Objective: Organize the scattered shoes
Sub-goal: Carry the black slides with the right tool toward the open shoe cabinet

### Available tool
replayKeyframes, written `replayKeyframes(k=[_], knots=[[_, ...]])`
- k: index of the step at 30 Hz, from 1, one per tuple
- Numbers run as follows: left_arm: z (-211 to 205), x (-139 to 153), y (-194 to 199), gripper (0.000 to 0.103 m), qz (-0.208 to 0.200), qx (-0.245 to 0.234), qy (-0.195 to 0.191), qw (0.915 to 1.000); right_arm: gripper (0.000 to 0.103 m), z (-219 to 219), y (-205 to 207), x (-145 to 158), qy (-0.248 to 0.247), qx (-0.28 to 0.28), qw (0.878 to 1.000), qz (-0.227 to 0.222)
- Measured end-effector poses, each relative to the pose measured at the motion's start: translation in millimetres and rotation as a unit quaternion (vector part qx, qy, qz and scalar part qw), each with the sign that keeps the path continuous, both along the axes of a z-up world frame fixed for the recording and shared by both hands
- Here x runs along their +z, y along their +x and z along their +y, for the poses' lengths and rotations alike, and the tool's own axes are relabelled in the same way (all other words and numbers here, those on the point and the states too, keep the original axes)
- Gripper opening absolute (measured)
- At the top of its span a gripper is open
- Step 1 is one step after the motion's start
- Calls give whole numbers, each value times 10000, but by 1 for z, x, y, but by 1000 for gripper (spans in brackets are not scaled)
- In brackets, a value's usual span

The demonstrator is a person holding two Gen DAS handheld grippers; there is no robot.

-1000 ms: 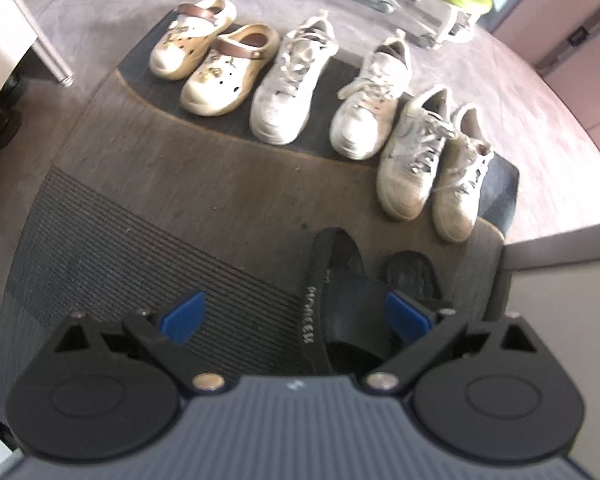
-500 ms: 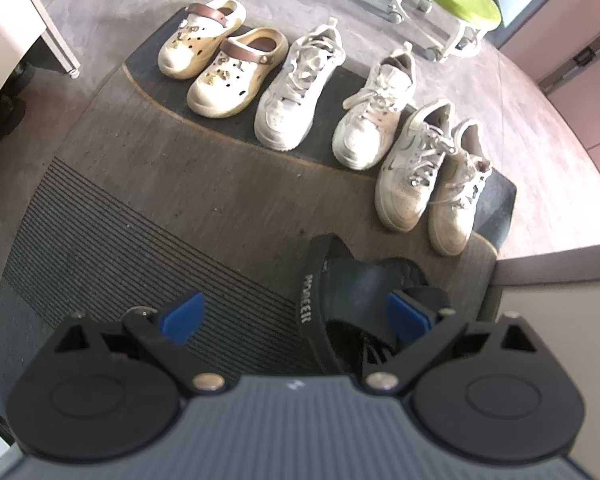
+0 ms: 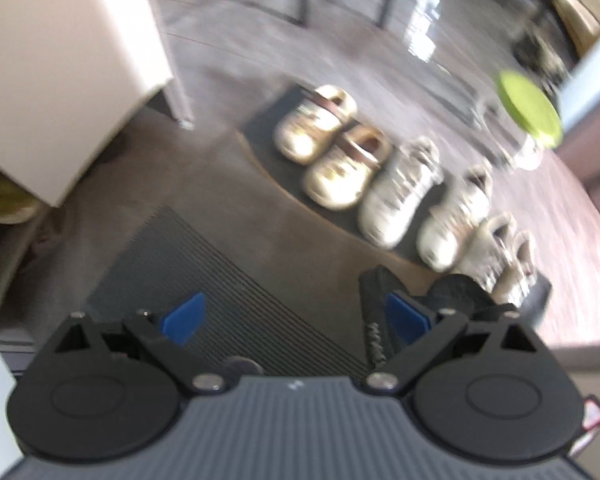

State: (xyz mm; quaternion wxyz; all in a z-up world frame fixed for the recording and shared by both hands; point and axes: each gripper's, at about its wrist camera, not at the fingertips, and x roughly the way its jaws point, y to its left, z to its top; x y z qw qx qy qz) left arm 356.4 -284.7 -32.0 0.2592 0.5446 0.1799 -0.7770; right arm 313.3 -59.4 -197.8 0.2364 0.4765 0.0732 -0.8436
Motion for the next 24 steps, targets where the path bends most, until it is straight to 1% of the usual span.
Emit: replayKeyframes(k=[2,3,4,7,10,12,13,15,18,19,21,24], knots=[[-25,15,4,99,53,109,-96,9999,24,-28,-2,26,-69,352,9993,128],[-36,21,9,99,55,145,-66,9999,24,-44,-3,39,-131,520,9984,160],[-46,28,18,99,54,223,-50,9997,24,-53,-4,46,-163,598,9979,174],[-72,50,50,99,114,700,-126,9974,24,-96,-3,75,-246,1014,9942,275],[-97,72,75,99,229,1229,-350,9915,24,-137,-2,101,-351,1450,9884,299],[-111,85,91,99,293,1593,-514,9855,24,-165,0,118,-456,1838,9812,380],[-112,91,98,99,295,1790,-582,9817,24,-176,2,124,-507,1990,9778,418],[-116,101,114,99,297,2183,-718,9728,24,-203,6,142,-703,2441,9659,498],[-122,116,137,99,299,2764,-920,9562,24,-226,9,157,-948,2780,9550,418],[-124,121,145,99,299,2955,-987,9498,24,-233,10,163,-1031,2866,9518,368],[-128,131,160,99,300,3333,-1118,9357,24,-248,14,175,-1130,3203,9397,399],[-134,146,183,99,299,3889,-1311,9114,24,-267,21,198,-1254,3648,9216,433]])
